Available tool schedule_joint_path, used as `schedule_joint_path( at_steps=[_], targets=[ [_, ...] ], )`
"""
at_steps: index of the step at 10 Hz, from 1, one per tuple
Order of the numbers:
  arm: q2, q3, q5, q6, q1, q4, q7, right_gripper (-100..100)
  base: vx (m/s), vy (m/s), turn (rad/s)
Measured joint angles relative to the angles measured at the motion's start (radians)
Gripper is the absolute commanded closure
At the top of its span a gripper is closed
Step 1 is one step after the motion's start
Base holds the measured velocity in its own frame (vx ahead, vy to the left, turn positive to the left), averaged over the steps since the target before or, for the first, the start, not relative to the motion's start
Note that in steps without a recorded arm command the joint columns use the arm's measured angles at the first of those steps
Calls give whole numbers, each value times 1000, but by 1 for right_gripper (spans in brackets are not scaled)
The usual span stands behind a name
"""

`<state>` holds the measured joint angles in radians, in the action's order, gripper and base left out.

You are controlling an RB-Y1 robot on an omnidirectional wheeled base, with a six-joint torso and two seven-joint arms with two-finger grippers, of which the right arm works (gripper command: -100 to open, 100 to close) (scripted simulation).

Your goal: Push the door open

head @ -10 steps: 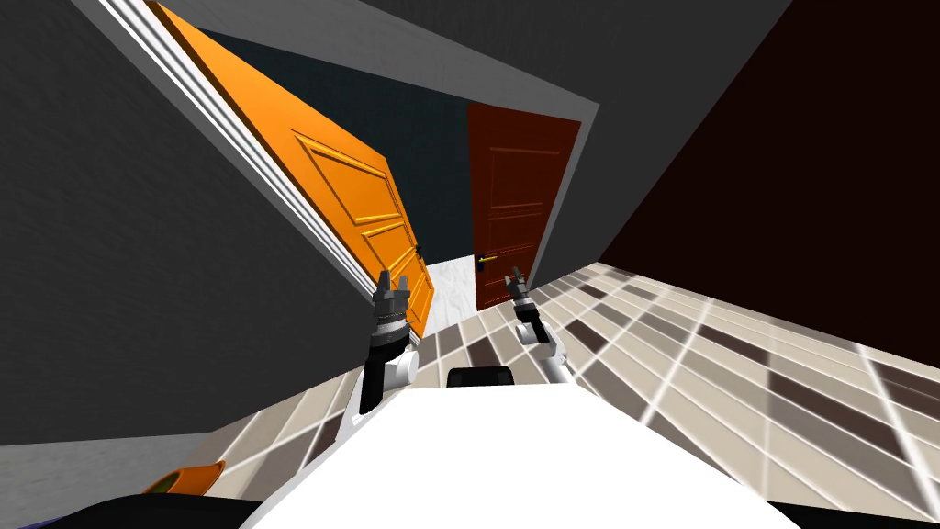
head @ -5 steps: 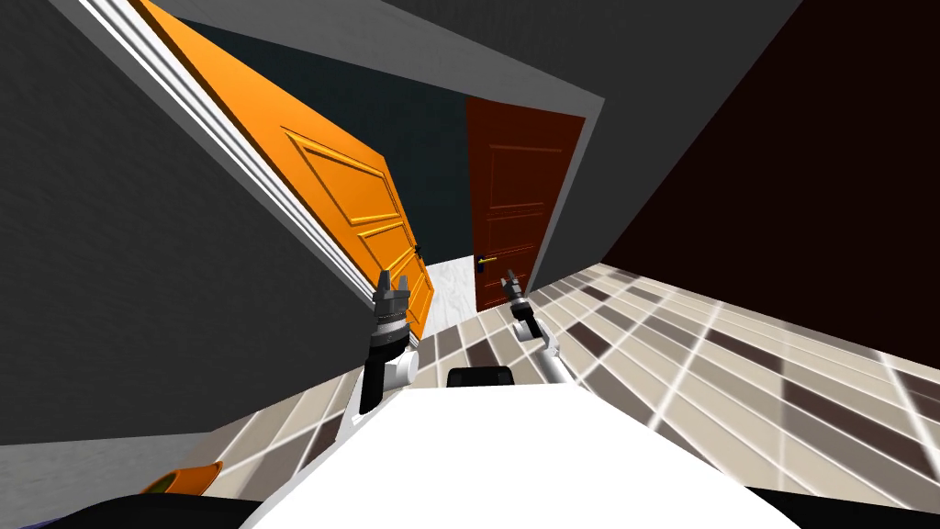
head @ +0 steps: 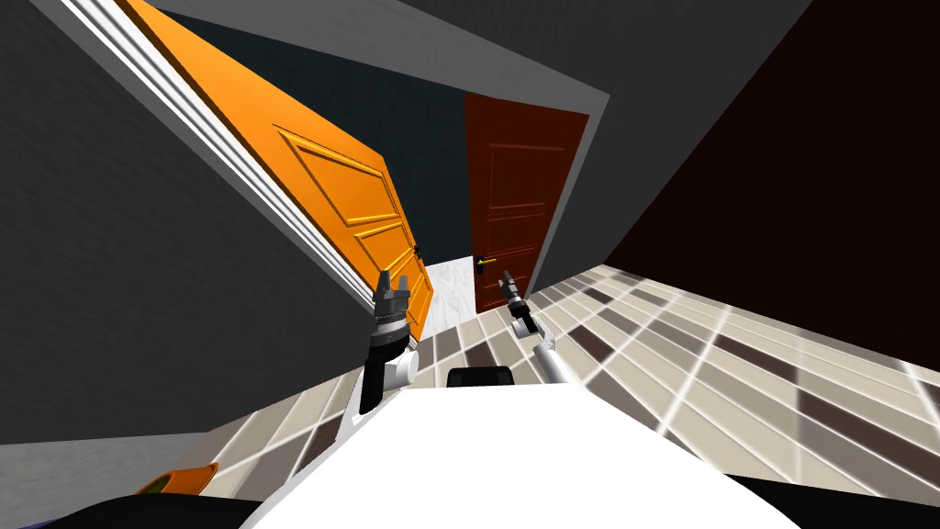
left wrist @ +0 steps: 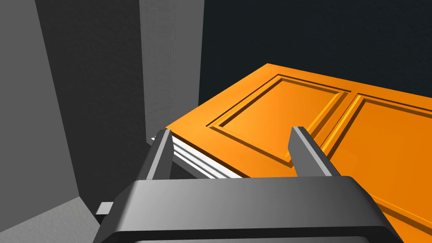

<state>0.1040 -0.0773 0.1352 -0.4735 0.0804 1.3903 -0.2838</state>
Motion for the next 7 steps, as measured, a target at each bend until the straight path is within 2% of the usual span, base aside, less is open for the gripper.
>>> schedule_joint_path(
  at_steps=[2,3,6,7],
  targets=[
    [8,1,10,-10,35,-67,-16,-100,50,-32,20],
    [12,0,14,-10,44,-90,-23,-100,50,-37,22],
    [21,1,32,-16,99,-187,-45,-100,38,-34,19],
    [19,1,36,-20,110,-215,-48,-100,57,-40,20]
  ],
)
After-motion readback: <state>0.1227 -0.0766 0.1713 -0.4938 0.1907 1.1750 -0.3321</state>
